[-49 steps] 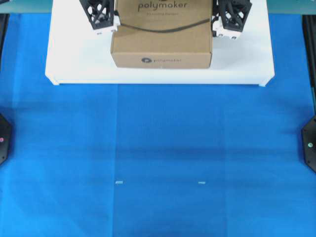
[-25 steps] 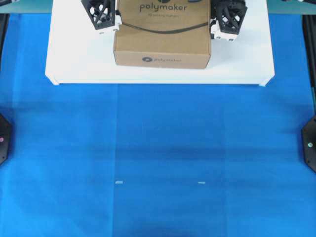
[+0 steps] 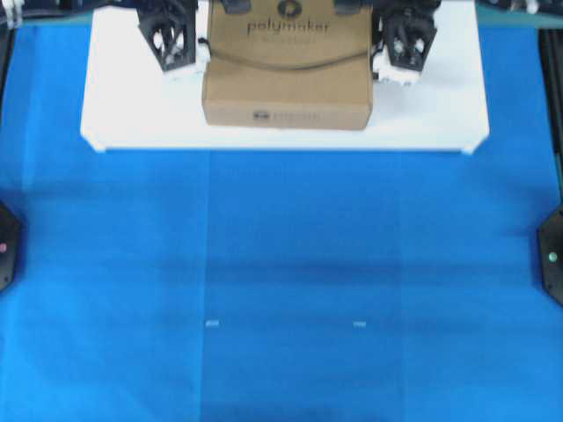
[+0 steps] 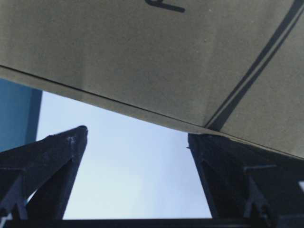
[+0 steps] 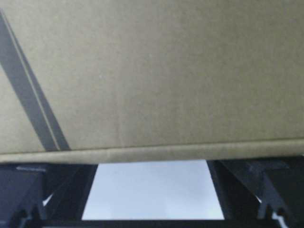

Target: Place the cardboard box on the stand after clamping it between your arms.

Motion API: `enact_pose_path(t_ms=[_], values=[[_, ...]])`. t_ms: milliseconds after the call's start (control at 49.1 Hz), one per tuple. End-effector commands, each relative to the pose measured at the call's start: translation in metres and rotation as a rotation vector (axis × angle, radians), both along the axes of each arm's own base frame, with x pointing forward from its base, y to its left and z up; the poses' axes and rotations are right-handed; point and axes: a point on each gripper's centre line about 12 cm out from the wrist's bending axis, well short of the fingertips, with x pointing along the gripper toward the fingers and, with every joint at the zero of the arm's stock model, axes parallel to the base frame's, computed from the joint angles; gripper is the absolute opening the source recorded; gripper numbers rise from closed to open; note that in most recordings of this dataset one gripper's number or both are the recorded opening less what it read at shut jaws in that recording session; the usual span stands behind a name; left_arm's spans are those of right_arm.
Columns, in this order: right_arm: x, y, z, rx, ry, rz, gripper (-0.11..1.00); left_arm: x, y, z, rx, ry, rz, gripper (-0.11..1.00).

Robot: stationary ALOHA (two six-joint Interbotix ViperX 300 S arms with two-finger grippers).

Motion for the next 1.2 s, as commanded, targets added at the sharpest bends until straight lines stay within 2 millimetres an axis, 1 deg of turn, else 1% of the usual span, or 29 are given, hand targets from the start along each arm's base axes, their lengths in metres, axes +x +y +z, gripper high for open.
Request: enact_pose_path(t_ms=[0, 183, 346, 489, 591, 652, 814, 916, 998, 1079, 1181], values=[[0.006, 0.002, 0.014, -0.017, -0.069, -0.036, 0.98, 0.010, -0.012, 0.009, 0.005, -0.067, -0.015, 0.84], [-0.006, 0.001, 0.016, 0.002, -0.051, -0.049, 0.98, -0.007, -0.015, 0.015, 0.002, -0.061, 0.003, 0.84], [-0.021, -0.006, 0.027, -0.009, -0.064, -0.089, 0.98, -0.028, -0.011, 0.019, 0.007, -0.061, 0.038, 0.84], [-0.038, -0.007, 0.036, -0.019, -0.076, -0.126, 0.98, -0.045, -0.005, 0.024, 0.027, -0.055, 0.049, 0.84], [-0.052, 0.000, 0.044, -0.012, -0.078, -0.149, 0.98, -0.055, -0.009, 0.030, 0.036, -0.046, 0.044, 0.84], [-0.062, 0.010, 0.052, -0.011, -0.087, -0.168, 0.98, -0.061, -0.014, 0.035, 0.039, -0.049, 0.045, 0.84], [-0.080, 0.036, 0.075, -0.035, -0.142, -0.192, 0.98, -0.075, -0.038, 0.060, 0.067, -0.115, 0.035, 0.83], [-0.085, 0.056, 0.091, -0.058, -0.199, -0.192, 0.98, -0.080, -0.060, 0.070, 0.070, -0.174, 0.019, 0.83], [-0.090, 0.072, 0.101, -0.079, -0.247, -0.195, 0.98, -0.083, -0.080, 0.073, 0.066, -0.218, -0.003, 0.83], [-0.096, 0.090, 0.105, -0.091, -0.289, -0.193, 0.98, -0.085, -0.102, 0.077, 0.070, -0.288, -0.040, 0.83], [-0.104, 0.113, 0.109, -0.103, -0.359, -0.209, 0.98, -0.087, -0.125, 0.086, 0.081, -0.402, -0.080, 0.83]])
